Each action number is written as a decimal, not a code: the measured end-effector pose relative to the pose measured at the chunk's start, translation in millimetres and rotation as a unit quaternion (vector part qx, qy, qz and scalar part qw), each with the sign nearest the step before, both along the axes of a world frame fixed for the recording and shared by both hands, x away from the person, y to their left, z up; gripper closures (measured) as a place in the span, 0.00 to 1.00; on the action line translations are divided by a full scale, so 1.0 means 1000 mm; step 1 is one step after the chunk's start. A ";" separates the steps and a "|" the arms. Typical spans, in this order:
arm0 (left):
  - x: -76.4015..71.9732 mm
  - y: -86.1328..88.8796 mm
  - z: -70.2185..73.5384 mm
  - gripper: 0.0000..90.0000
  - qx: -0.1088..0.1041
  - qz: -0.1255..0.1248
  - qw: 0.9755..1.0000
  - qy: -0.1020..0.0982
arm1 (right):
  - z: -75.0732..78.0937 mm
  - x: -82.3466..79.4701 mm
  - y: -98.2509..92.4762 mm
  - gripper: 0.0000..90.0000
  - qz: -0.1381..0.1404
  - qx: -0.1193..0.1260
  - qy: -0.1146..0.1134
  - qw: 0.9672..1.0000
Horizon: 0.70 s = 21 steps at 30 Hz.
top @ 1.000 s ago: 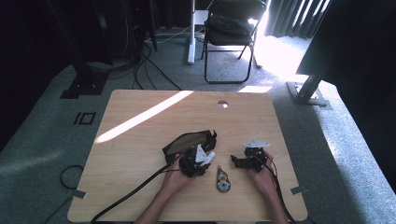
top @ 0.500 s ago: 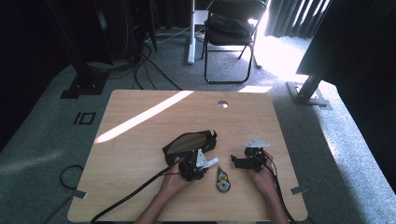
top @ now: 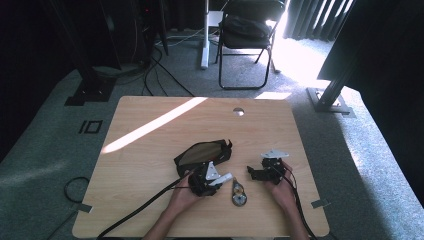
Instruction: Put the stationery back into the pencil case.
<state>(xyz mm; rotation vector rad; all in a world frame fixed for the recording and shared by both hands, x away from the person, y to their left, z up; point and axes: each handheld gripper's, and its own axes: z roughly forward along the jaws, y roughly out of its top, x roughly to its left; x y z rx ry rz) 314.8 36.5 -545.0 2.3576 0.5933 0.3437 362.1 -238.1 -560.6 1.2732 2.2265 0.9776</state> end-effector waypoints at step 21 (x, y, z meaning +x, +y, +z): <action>0.004 0.001 -0.001 0.78 -0.020 -0.020 0.999 0.023 | 0.000 0.000 0.000 0.15 0.000 0.000 0.000 1.000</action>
